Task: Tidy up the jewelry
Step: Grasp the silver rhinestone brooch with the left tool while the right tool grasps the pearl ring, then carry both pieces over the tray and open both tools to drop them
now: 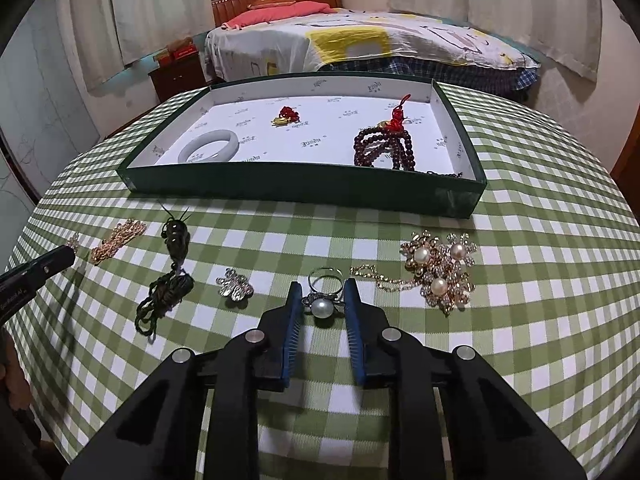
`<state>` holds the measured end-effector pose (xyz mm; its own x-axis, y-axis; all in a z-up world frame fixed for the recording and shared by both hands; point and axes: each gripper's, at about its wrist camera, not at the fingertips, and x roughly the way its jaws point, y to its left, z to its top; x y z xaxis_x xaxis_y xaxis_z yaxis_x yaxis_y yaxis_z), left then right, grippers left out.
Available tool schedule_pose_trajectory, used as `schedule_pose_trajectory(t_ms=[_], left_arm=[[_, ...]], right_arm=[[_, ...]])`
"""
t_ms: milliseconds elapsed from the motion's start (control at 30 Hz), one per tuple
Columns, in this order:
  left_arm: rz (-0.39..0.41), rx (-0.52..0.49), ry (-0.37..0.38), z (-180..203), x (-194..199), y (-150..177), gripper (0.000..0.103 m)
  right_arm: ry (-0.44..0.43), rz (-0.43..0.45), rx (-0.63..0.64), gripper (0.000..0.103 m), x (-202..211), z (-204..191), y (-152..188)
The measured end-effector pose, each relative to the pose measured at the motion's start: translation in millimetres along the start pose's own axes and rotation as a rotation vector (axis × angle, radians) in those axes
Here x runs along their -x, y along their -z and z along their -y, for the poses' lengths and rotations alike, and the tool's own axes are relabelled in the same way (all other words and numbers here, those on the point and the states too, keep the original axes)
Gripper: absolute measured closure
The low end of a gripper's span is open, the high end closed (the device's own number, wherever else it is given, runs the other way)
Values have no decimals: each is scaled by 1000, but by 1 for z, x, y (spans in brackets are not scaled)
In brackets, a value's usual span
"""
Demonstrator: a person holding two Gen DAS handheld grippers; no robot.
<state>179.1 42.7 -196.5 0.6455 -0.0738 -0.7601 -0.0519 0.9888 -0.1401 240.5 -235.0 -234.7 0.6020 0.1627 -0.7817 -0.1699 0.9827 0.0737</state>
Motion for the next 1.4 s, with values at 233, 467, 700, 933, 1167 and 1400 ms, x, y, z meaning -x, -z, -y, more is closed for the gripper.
schedule_pose_trajectory(t_ms=[233, 467, 700, 933, 1167, 1400], left_arm=[[17, -11, 15, 9, 8, -1, 91], [52, -33, 48, 23, 21, -15, 91], [84, -49, 118, 42, 21, -46, 91], [148, -71, 165, 65, 9, -96, 91], [192, -96, 158, 83, -24, -142, 91], [134, -112, 124, 98, -89, -178, 91]], right_arm=[[-13, 36, -3, 81, 16, -2, 5], [-28, 106, -7, 81, 38, -1, -9], [-29, 204, 7, 81, 53, 2, -43], [-21, 311, 11, 81, 49, 12, -95], [-10, 353, 0, 81, 21, 25, -141], [-2, 296, -18, 81, -29, 43, -168]])
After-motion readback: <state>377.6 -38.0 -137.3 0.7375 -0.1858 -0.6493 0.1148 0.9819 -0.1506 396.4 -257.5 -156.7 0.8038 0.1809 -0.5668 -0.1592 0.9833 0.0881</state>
